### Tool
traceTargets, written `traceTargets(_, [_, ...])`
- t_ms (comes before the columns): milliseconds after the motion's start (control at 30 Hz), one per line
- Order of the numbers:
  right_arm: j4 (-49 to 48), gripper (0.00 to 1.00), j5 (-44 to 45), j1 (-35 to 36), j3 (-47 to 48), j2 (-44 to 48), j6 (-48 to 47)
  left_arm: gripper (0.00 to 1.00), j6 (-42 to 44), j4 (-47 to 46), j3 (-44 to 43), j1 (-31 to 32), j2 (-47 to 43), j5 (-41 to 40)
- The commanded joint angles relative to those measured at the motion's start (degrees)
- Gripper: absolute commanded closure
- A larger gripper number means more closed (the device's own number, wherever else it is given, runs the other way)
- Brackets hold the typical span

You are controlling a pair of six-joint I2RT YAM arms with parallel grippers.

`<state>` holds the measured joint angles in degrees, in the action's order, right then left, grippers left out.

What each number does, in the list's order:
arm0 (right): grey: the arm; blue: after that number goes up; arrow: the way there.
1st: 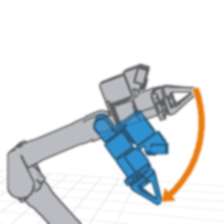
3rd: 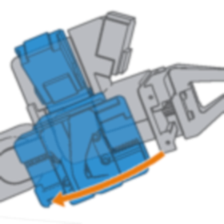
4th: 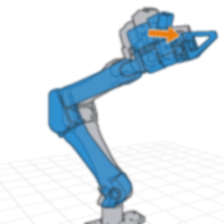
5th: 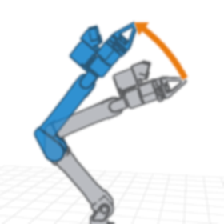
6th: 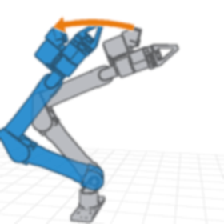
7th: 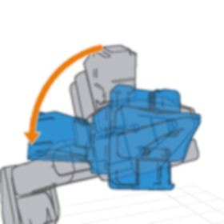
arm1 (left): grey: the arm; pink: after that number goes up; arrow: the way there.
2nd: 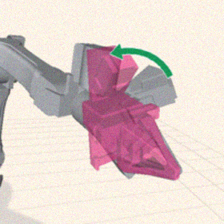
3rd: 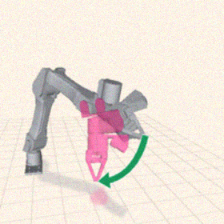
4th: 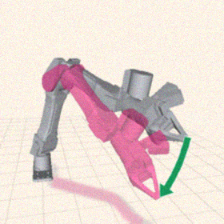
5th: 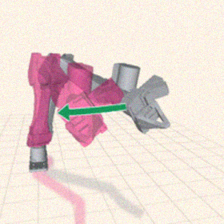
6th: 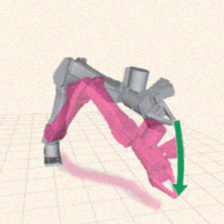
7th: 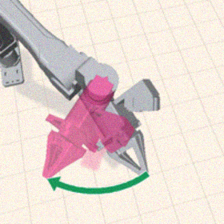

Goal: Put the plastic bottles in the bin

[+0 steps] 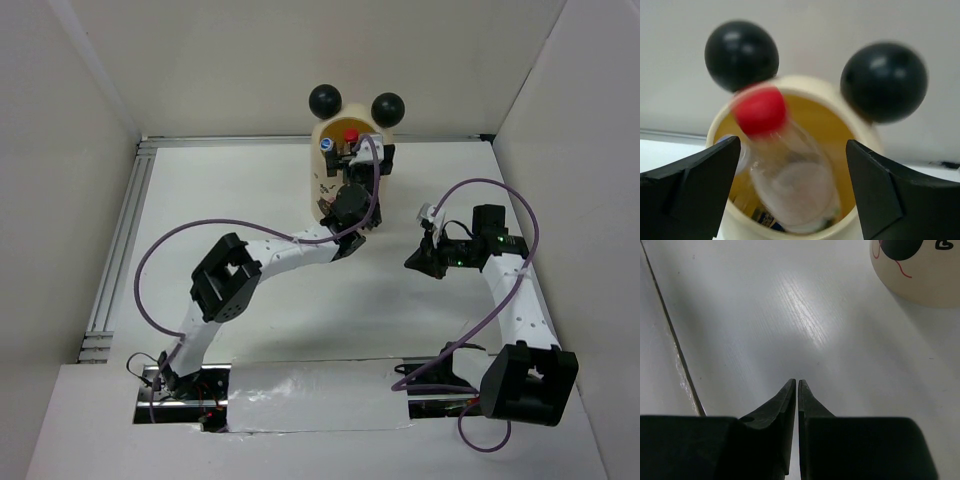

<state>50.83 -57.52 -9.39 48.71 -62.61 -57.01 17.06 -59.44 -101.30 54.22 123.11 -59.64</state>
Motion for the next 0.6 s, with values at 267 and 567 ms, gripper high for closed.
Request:
traceTargets(267, [2.3, 0.33, 0.0, -0.9, 0.6, -0.8, -3.8, 0.0, -14.3, 9.8, 4.0, 2.2, -15.1, 1.5])
traceTargets(567, [-3.7, 0.0, 0.7, -1.4, 0.6, -0.8, 6.4, 0.0, -24.4, 37.9, 13.7, 4.2, -36.0, 6.7])
